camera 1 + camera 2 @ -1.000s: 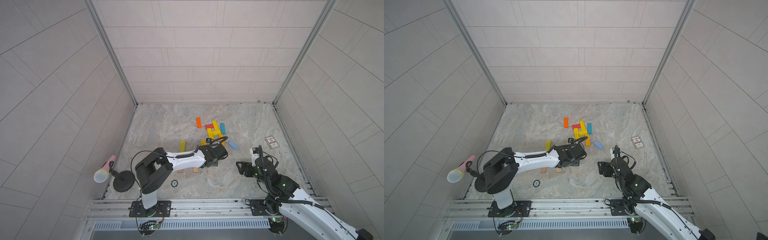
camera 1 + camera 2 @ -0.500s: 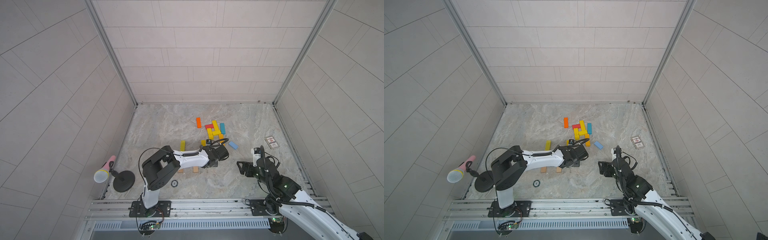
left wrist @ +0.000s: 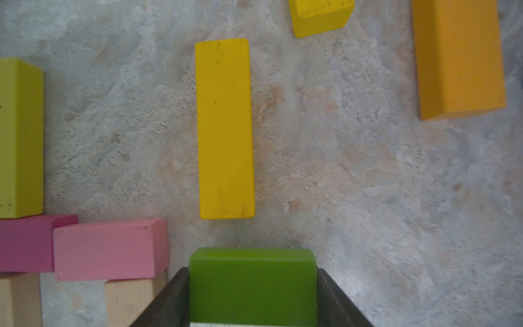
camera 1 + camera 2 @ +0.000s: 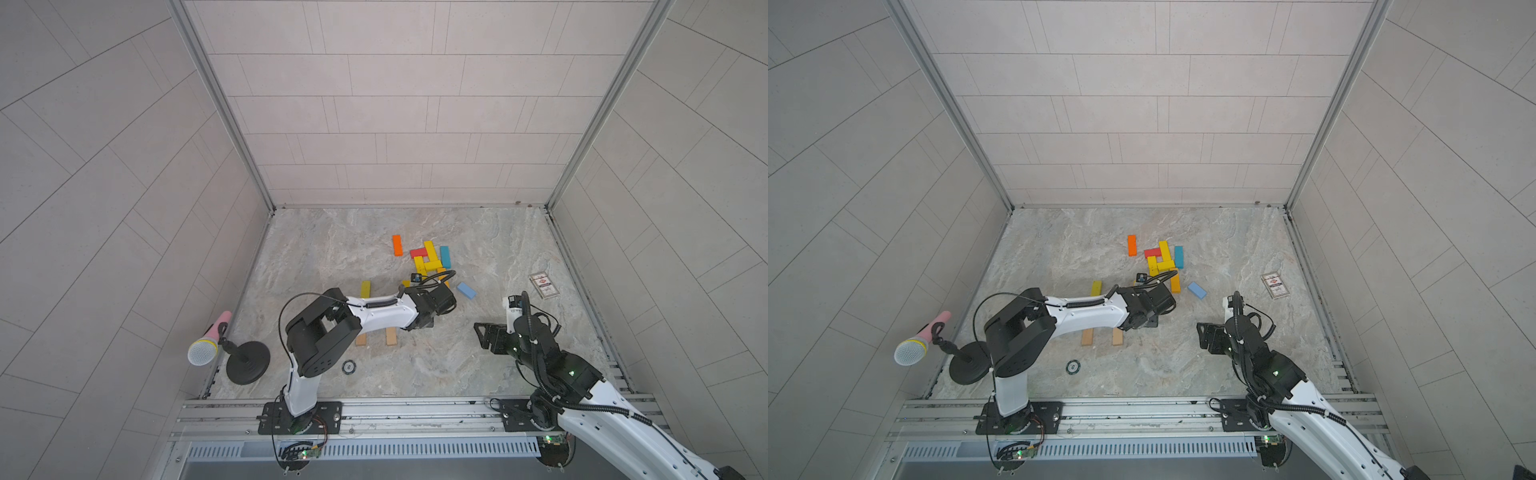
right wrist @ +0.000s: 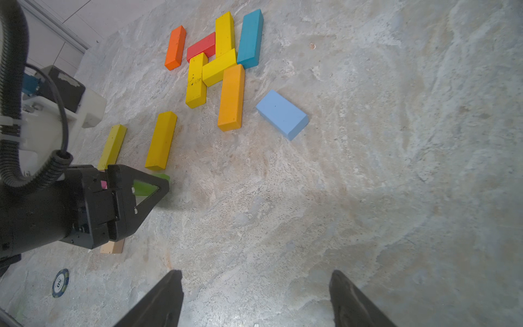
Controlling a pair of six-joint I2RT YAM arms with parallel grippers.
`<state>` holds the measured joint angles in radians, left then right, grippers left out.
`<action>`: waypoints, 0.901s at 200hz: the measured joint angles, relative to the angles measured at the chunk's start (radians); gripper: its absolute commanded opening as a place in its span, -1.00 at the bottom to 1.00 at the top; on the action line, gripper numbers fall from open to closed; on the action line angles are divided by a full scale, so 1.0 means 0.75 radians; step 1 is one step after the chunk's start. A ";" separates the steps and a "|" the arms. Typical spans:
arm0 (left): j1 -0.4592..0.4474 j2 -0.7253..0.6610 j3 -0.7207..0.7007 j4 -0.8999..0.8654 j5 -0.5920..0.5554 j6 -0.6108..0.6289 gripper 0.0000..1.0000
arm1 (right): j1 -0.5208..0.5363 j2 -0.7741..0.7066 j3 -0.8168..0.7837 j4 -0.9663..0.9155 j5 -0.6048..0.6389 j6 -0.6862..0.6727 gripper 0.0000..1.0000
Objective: Assemble the letter h with building blocks
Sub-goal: Assemble the building block at the center of the board.
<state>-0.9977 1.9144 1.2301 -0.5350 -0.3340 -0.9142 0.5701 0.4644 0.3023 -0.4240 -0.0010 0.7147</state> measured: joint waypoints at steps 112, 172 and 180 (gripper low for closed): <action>0.009 0.038 0.016 0.000 0.001 0.040 0.06 | -0.010 -0.004 0.000 -0.001 -0.008 0.001 0.66; 0.014 0.052 0.023 0.007 0.001 0.043 0.06 | -0.011 -0.009 0.000 -0.008 -0.013 0.000 0.66; 0.016 0.053 0.023 0.009 0.002 0.043 0.06 | -0.011 -0.009 0.000 -0.009 -0.014 0.001 0.66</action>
<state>-0.9859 1.9545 1.2476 -0.5285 -0.3328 -0.8818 0.5617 0.4580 0.3023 -0.4309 -0.0113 0.7151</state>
